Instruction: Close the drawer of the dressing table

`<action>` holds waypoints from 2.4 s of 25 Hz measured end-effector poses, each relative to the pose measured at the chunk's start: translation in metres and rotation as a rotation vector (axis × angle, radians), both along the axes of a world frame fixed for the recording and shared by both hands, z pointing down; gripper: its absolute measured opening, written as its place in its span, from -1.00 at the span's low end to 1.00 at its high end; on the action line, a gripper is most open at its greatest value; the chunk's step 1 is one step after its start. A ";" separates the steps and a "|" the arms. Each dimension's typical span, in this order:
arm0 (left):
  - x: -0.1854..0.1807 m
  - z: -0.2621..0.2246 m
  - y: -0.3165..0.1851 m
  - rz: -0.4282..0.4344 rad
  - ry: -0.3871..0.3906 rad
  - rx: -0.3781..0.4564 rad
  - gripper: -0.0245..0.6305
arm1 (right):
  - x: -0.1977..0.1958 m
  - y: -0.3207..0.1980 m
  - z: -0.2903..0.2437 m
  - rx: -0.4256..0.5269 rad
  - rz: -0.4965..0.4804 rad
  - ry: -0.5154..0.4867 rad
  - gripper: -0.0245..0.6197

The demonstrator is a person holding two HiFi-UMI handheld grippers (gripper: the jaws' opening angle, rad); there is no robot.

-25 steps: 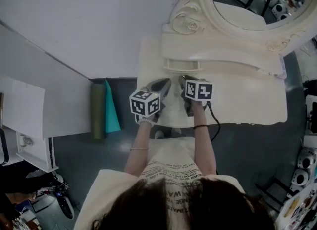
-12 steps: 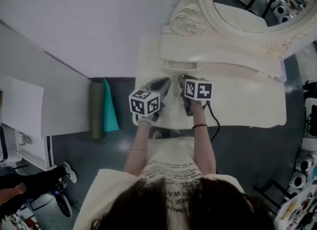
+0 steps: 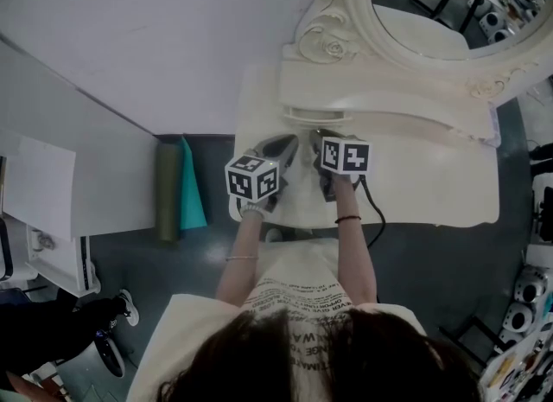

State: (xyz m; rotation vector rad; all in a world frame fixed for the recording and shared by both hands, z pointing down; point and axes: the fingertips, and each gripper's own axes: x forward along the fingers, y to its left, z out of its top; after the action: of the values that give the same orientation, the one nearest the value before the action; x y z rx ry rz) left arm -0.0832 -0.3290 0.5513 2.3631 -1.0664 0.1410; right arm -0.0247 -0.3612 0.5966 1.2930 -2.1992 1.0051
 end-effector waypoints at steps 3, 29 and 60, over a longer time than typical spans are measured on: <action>0.000 0.000 -0.002 -0.002 -0.001 -0.001 -0.93 | 0.000 -0.003 0.000 -0.001 -0.003 0.000 -0.60; -0.006 0.004 -0.019 -0.031 -0.002 -0.009 -0.93 | -0.002 -0.025 -0.002 0.016 -0.014 -0.014 -0.60; -0.011 0.007 -0.033 -0.060 -0.002 -0.016 -0.93 | -0.003 -0.044 -0.002 0.029 -0.019 -0.016 -0.60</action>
State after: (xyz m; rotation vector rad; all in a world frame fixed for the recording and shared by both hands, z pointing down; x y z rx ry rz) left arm -0.0942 -0.3623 0.5583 2.3141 -1.1321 0.1297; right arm -0.0279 -0.4051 0.5950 1.2790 -2.2411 0.9834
